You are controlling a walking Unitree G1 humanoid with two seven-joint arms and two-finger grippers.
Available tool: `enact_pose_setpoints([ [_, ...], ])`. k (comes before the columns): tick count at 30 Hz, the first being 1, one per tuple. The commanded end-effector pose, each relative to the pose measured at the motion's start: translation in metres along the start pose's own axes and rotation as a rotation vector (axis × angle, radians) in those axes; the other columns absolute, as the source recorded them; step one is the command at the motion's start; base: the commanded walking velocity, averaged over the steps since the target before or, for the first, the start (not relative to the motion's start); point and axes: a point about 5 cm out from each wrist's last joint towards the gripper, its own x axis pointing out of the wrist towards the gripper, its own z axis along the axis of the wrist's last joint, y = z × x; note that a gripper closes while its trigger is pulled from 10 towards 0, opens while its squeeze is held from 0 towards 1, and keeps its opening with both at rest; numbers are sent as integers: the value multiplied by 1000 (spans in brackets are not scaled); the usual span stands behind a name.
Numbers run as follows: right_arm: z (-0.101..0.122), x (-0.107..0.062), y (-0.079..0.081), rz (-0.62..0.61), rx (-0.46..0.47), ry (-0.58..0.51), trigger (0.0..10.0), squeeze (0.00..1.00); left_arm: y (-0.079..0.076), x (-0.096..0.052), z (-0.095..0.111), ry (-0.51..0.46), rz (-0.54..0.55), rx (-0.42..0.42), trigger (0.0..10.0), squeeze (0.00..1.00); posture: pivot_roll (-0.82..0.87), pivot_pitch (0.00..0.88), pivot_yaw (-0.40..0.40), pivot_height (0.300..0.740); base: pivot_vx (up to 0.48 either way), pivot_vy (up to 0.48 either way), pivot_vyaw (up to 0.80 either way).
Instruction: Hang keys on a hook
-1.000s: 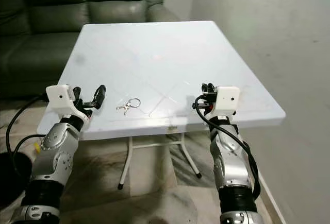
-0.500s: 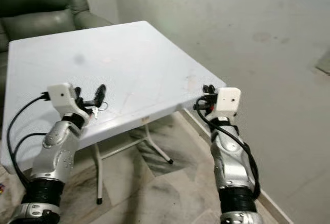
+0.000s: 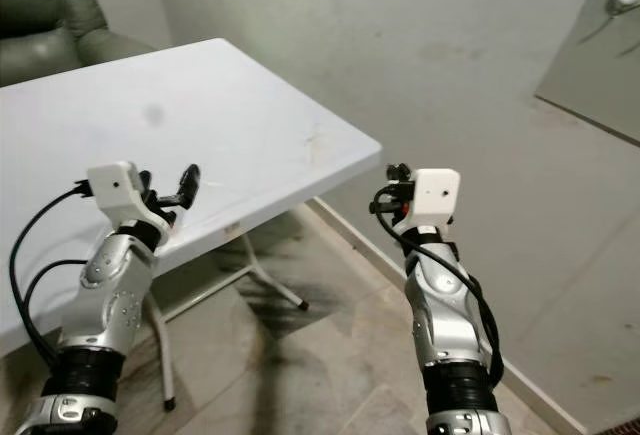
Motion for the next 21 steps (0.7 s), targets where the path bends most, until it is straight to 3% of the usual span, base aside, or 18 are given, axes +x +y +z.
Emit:
enact_pose_setpoints([
  [1, 4, 2, 2, 9, 4, -13, 10000, 0, 0, 1, 4, -9, 0, 14, 10000, 0, -23, 0, -21, 740, 0, 0, -719],
  [21, 6, 7, 4, 22, 4, -8, 10000, 0, 3, 1, 7, -12, 9, 35, 10000, 0, -8, 0, -36, 740, 0, 0, -715],
])
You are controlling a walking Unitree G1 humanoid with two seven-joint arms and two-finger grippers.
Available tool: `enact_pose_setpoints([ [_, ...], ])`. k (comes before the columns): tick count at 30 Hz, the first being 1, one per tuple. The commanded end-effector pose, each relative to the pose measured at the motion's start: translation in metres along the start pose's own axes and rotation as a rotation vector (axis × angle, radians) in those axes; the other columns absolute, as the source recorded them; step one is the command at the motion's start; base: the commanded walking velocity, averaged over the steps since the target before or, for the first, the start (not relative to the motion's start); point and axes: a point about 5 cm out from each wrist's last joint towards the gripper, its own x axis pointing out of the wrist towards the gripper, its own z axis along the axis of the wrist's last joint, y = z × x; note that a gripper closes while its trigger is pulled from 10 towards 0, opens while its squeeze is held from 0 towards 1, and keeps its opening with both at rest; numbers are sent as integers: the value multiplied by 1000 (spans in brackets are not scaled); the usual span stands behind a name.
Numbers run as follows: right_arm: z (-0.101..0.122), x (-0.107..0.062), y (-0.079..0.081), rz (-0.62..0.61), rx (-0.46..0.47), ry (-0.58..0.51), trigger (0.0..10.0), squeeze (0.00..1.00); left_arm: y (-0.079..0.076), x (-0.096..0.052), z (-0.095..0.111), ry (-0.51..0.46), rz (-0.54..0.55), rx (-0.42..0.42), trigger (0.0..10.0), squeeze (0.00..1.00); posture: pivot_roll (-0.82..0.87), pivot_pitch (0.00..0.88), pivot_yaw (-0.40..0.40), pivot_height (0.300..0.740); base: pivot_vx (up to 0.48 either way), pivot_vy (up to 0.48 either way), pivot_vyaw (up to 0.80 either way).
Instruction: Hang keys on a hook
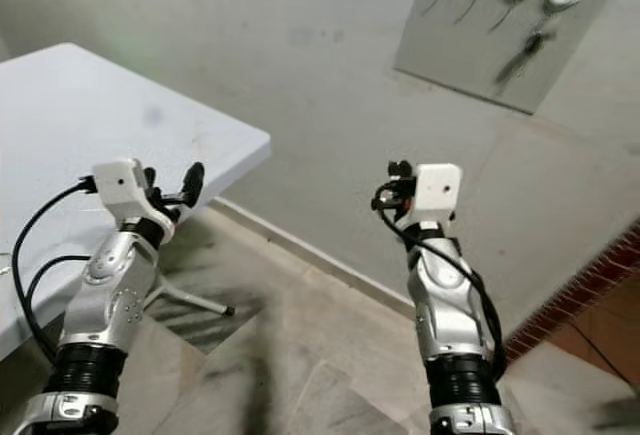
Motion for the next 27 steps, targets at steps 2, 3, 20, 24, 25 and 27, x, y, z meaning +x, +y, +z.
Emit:
enact_pose_setpoints([
  [2, 5, 3, 0, 8, -4, -15, 10000, 0, 1, 0, 4, -14, 9, 9, 10000, 0, -8, 0, -38, 740, 0, 0, -712],
  [3, 6, 3, 1, 9, -4, -15, 10000, 0, 1, 0, 4, -14, 11, 10, 10000, 0, -8, 0, -38, 740, 0, 0, -712],
  [20, 7, 5, 0, 12, -12, -10, 10000, 0, -2, 2, 6, -13, 14, 2, 10000, 0, -8, 0, -45, 740, 0, 0, -701],
  [24, 6, 5, 0, 12, -12, -7, 10000, 0, -3, 2, 6, -16, 14, 4, 10000, 0, -8, 0, -44, 740, 0, 0, -689],
  [25, 6, 5, 0, 12, -11, -6, 10000, 0, -3, 2, 6, -18, 15, 6, 10000, 0, -8, 0, -44, 740, 0, 0, -688],
  [27, 6, 5, 0, 11, -10, -5, 10000, 0, -3, 2, 7, -21, 14, 5, 10000, 0, -8, 0, -44, 740, 0, 0, -681],
])
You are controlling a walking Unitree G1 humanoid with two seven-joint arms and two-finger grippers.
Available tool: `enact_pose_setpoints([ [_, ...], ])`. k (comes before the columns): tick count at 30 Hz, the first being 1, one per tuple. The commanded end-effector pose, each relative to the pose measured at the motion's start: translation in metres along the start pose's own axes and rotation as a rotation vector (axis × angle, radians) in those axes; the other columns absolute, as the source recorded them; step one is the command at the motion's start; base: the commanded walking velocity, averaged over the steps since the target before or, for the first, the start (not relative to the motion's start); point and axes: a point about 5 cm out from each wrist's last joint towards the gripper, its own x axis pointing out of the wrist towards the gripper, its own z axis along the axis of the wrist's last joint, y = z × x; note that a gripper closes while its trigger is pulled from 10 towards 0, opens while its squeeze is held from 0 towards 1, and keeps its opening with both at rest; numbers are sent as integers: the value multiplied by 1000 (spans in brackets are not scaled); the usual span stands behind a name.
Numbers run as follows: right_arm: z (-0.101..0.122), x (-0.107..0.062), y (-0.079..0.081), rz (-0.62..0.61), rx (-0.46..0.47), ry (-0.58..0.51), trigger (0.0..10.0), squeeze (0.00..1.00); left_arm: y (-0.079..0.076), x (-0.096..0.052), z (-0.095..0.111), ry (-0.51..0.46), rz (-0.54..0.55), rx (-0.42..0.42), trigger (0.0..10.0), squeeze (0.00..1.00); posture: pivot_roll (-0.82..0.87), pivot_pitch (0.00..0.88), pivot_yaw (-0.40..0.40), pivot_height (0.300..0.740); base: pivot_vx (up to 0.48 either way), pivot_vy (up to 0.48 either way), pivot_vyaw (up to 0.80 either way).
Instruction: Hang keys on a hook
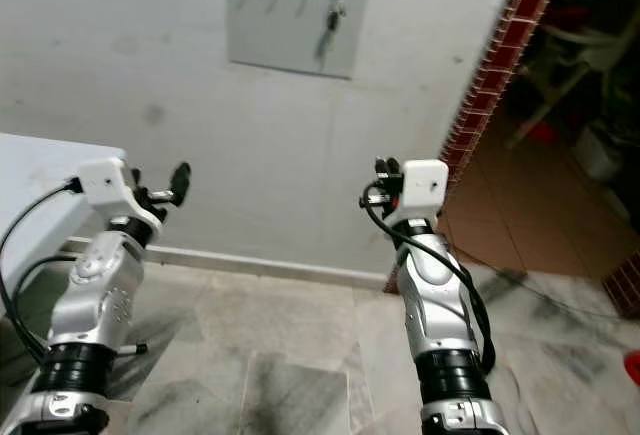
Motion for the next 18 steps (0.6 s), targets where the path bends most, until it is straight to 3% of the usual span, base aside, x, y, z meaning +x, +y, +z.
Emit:
enact_pose_setpoints([
  [1, 5, 2, -2, -6, -1, -13, 10000, 0, -7, 1, 3, -9, -21, 3, 10000, 0, -8, 0, -44, 740, 0, 0, -681],
  [18, 3, 2, -3, -40, 30, -5, 10000, 0, -12, 4, 2, -2, -28, -16, 10000, 0, -12, 0, -49, 740, 0, 0, -31],
])
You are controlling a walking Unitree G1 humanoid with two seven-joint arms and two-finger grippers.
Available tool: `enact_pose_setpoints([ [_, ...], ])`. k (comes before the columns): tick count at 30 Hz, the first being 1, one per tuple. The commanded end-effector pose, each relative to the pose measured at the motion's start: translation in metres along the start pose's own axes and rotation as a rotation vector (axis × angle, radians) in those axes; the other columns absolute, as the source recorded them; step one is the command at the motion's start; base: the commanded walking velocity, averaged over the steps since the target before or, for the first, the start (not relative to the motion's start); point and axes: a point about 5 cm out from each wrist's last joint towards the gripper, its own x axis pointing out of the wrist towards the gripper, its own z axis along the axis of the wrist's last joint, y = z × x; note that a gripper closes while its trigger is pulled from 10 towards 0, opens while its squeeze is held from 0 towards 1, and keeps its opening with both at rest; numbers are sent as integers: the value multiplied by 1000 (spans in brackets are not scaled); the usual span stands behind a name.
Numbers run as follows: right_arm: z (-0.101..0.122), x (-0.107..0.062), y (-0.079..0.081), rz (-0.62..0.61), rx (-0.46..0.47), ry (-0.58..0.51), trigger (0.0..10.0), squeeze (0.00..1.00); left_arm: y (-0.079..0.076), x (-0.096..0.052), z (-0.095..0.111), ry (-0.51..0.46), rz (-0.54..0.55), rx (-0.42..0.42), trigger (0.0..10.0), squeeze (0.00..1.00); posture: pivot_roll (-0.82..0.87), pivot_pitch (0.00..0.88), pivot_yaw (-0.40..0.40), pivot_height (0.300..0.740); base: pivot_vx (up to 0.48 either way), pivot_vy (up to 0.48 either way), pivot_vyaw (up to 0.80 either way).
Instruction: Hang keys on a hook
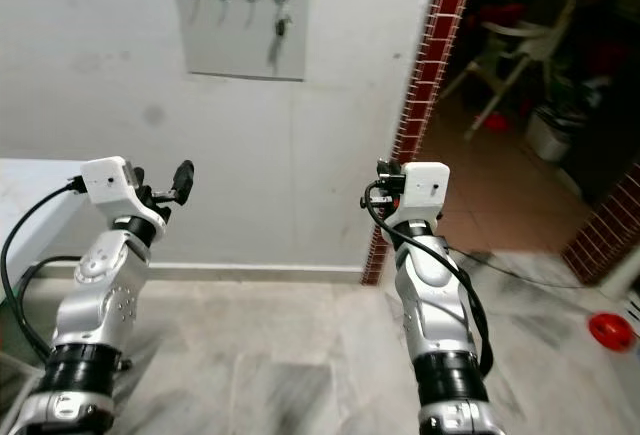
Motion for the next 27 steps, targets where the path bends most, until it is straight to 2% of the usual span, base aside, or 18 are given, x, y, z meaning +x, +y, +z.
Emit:
enact_pose_setpoints([
  [1, 2, 1, -3, -4, 3, -1, 10000, 0, -4, 1, 0, 7, -8, 3, 10000, 0, -13, 0, -48, 740, 0, 0, 0],
  [7, 1, 0, -6, -34, 23, 15, 10000, 0, -9, -1, -4, 12, -15, 0, 10000, 0, -18, 0, -48, 740, 0, 0, 0],
  [14, 2, -2, -7, -19, 17, 10, 10000, 0, -4, 1, 1, 6, -26, -38, 10000, 0, -21, 0, -51, 740, 0, 0, 0],
  [19, 1, -5, -8, -23, 29, 20, 10000, 0, 1, 1, 0, 16, -8, -51, 10000, 0, -24, 0, -50, 740, 430, 0, 0],
  [27, 0, -6, -9, -20, 30, 24, 10000, 0, -2, -1, -3, 26, -11, -60, 10000, 0, -24, 0, -54, 740, 469, 0, 0],
])
